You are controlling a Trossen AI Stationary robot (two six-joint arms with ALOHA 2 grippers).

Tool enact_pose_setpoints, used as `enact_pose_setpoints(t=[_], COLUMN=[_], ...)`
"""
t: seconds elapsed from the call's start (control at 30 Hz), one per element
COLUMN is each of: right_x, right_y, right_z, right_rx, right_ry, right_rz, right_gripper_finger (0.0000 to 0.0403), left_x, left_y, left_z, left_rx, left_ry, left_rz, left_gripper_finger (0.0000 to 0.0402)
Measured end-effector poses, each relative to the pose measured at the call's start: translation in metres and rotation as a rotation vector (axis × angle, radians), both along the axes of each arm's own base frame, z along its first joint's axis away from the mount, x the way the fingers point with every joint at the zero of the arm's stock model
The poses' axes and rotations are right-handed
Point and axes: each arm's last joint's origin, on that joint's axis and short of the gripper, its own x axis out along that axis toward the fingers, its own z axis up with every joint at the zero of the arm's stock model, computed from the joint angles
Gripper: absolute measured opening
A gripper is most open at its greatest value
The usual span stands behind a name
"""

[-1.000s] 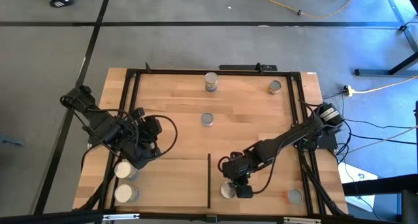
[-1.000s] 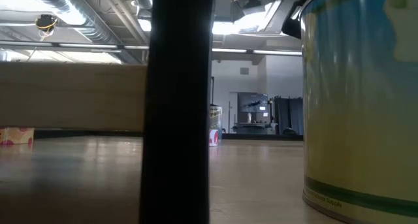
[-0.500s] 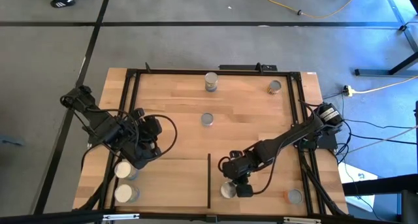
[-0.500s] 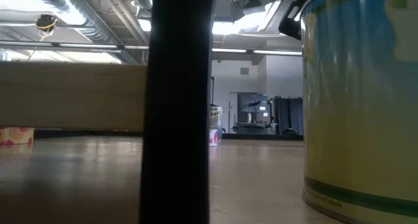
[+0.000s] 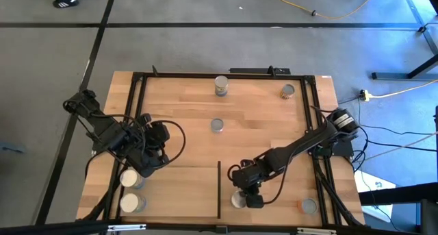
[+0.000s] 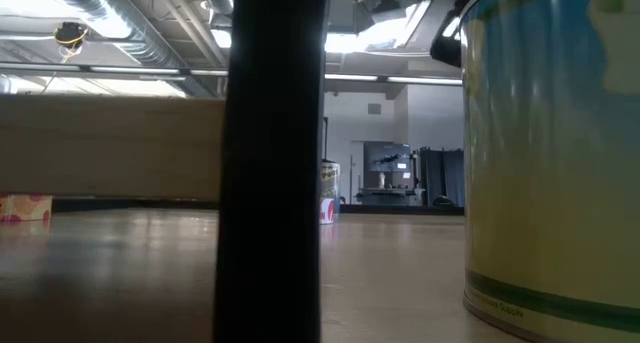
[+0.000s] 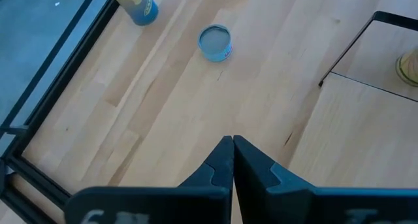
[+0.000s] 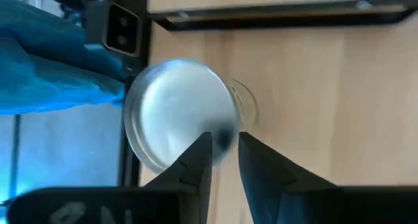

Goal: Pick and place cans onto a shelf
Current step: Put the canned carrots on the shelf

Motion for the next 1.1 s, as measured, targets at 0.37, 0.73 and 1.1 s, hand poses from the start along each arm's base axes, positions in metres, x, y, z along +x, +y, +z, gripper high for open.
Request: enact_pose_setpoints(t=[0.37, 0.73, 1.1], right_x=[0.007, 0.013, 0.019], right_y=[0.004, -0.006, -0.020], right_z=[-0.009, -0.009, -0.008], right_rx=[0.020, -0.016, -0.044], right_ry=[-0.011, -0.033, -0.038], right_rz=[0.010, -0.039, -0.092], right_gripper_finger=[0.0078, 0.0010, 0.0002], left_x=[0.000, 0.000, 0.000], left_y=[0.000, 0.000, 0.000], left_z=[0.000, 0.000, 0.000], left_rx=[-0.016, -0.013, -0.013], left_ry=[0.014, 0.017, 0.017], left_rz=[-0.006, -0.011, -0.012], left_gripper_finger=[0.0000, 0.0000, 0.0000])
